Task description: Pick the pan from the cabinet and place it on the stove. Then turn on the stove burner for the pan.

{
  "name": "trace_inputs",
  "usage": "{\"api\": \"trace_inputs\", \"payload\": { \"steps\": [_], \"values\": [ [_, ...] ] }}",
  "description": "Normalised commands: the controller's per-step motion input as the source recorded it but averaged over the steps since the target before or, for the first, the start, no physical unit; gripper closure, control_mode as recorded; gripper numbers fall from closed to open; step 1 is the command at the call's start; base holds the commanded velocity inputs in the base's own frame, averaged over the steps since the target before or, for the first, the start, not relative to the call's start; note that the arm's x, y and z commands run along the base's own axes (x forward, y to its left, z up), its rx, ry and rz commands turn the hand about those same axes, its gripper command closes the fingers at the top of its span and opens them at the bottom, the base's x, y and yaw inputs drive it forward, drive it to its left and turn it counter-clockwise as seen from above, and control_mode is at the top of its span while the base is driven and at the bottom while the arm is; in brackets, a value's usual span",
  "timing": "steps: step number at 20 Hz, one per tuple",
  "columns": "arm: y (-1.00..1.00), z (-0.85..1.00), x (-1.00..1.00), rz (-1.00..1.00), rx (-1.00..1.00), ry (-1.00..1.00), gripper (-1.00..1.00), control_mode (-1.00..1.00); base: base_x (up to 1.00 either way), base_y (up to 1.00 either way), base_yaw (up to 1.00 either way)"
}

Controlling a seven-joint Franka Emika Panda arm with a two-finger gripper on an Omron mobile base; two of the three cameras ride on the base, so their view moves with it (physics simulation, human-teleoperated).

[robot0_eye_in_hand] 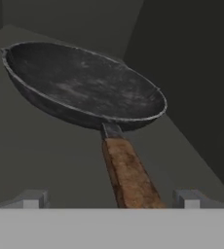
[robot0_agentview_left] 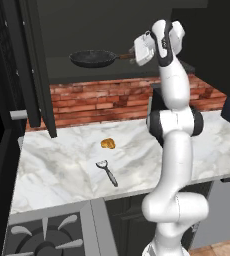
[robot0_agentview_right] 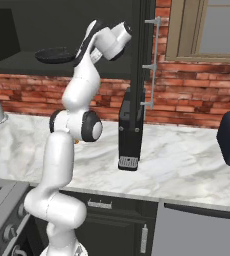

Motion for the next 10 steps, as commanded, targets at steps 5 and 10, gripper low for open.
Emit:
{"api": "trace_inputs", "payload": {
  "steps": [5, 10],
  "values": [
    [0.0, 0.0, 0.32, 0.04, 0.0, 0.05, -1.0, -1.0, 0.0, 0.0, 0.0],
    [0.0, 0.0, 0.33, 0.02, 0.0, 0.04, -1.0, -1.0, 0.0, 0.0, 0.0]
  ]
}}
